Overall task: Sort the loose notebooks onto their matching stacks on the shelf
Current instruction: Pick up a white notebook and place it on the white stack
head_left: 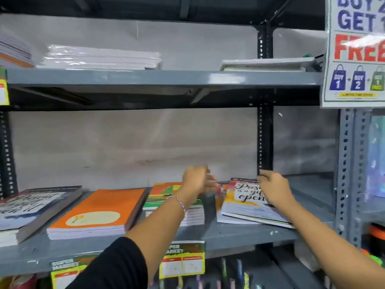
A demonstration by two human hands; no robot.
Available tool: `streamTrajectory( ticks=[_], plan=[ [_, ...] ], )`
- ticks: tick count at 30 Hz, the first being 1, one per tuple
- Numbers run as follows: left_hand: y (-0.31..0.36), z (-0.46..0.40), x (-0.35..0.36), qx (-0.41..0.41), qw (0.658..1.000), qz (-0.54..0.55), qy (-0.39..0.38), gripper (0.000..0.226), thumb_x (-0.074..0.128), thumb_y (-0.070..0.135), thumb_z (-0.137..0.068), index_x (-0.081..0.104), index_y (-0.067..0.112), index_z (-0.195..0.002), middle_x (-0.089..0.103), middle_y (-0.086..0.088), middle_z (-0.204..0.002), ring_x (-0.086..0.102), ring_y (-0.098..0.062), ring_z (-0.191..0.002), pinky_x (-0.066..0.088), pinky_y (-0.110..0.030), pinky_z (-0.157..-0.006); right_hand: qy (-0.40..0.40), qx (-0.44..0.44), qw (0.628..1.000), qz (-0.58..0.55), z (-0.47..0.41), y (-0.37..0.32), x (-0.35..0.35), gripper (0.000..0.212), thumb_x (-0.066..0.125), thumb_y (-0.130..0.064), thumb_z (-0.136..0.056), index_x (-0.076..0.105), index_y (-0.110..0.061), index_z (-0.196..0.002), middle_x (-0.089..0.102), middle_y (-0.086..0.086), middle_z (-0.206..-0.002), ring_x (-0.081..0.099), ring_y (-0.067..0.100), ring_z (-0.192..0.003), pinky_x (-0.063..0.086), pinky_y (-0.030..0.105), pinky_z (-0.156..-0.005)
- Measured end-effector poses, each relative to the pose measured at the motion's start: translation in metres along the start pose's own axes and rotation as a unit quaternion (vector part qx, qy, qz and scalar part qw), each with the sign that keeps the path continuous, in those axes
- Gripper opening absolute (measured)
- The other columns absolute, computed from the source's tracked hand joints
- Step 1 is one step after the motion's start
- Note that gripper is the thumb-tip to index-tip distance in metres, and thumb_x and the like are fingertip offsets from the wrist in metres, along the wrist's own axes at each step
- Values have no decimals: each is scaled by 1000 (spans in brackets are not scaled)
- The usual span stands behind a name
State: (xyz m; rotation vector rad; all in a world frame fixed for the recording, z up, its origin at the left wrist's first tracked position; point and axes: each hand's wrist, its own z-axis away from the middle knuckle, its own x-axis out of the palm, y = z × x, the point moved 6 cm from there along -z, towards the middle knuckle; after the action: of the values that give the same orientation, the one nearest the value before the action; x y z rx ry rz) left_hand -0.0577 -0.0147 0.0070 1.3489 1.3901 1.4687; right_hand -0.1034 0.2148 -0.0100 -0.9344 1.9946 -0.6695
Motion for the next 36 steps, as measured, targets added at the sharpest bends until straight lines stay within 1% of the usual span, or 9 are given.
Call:
streamTrajectory(
  ticks=[4, 7, 10, 14, 18, 21, 25, 29, 36],
  plan=[
    [-37, 4, 40, -46, 935, -348, -50, 17, 57, 11, -86, 50, 13, -71, 56, -7, -77, 54, -22, -62, 50, -25, -56, -63, 111, 986, 108, 10, 49, -25, 24, 59, -26, -85, 65, -5, -96, 69, 21, -107, 61, 35, -92, 43, 33, -71],
    [-51, 2, 55, -62, 901, -425, -69, 28, 65, 9, -81, 46, 16, -62, 48, -2, -62, 43, -14, -48, 33, -14, -36, -149, 130, 971, 135, 19, 72, -19, 41, 55, -45, -89, 59, -14, -116, 65, 14, -124, 60, 33, -107, 45, 38, -90],
    [-49, 1, 57, -70, 891, -445, -48, 30, 66, 13, -84, 45, 15, -63, 44, -1, -59, 39, -12, -48, 30, -17, -39, -120, 107, 972, 172, 23, 84, -14, 61, 42, -57, -93, 44, -15, -138, 61, 14, -134, 55, 36, -122, 32, 50, -111],
    [-53, 1, 52, -87, 950, -298, -33, 22, 59, 6, -90, 50, 11, -71, 55, -5, -67, 52, -15, -52, 44, -19, -33, -71, 95, 983, 137, 26, 87, -14, 62, 44, -60, -91, 39, -24, -141, 62, 7, -134, 58, 34, -120, 33, 51, -110],
    [-49, 3, 49, 7, 967, -253, -15, 15, 58, 6, -91, 46, 15, -93, 57, -2, -83, 49, -13, -74, 37, -21, -54, -26, 101, 994, -21, 21, 87, -22, 56, 72, -37, -82, 45, -28, -130, 61, 0, -114, 60, 30, -105, 48, 48, -94],
    [-43, 15, 45, 62, 978, -199, -20, 17, 58, 8, -92, 48, 21, -98, 64, -4, -106, 56, -15, -89, 40, -22, -65, -3, 101, 974, -201, 16, 82, -30, 63, 75, -3, -80, 45, -19, -132, 66, 12, -118, 64, 28, -98, 53, 36, -72],
    [-26, 38, 25, 110, 991, -81, 1, 19, 60, 11, -92, 53, 26, -101, 71, 2, -100, 67, -16, -93, 53, -32, -79, 30, 79, 932, -354, 12, 55, -51, 66, 71, 2, -83, 44, -13, -141, 68, 13, -118, 66, 24, -101, 52, 24, -67],
    [-3, 68, -19, 136, 990, -16, 36, 17, 64, 13, -90, 57, 25, -100, 77, 11, -79, 70, -13, -78, 53, -32, -68, -55, 28, 892, -449, 17, -3, -50, 37, 71, -2, -80, 71, -16, -115, 76, 7, -109, 73, 23, -97, 61, 25, -68],
    [49, 111, -141, 129, 983, -5, 132, 22, 65, 11, -89, 61, 14, -111, 73, -15, -108, 68, -34, -96, 54, -46, -85, -251, -58, 845, -469, 57, -132, 25, 45, 71, -23, -77, 66, -32, -121, 72, 3, -120, 67, 25, -112, 52, 47, -93]
  ],
)
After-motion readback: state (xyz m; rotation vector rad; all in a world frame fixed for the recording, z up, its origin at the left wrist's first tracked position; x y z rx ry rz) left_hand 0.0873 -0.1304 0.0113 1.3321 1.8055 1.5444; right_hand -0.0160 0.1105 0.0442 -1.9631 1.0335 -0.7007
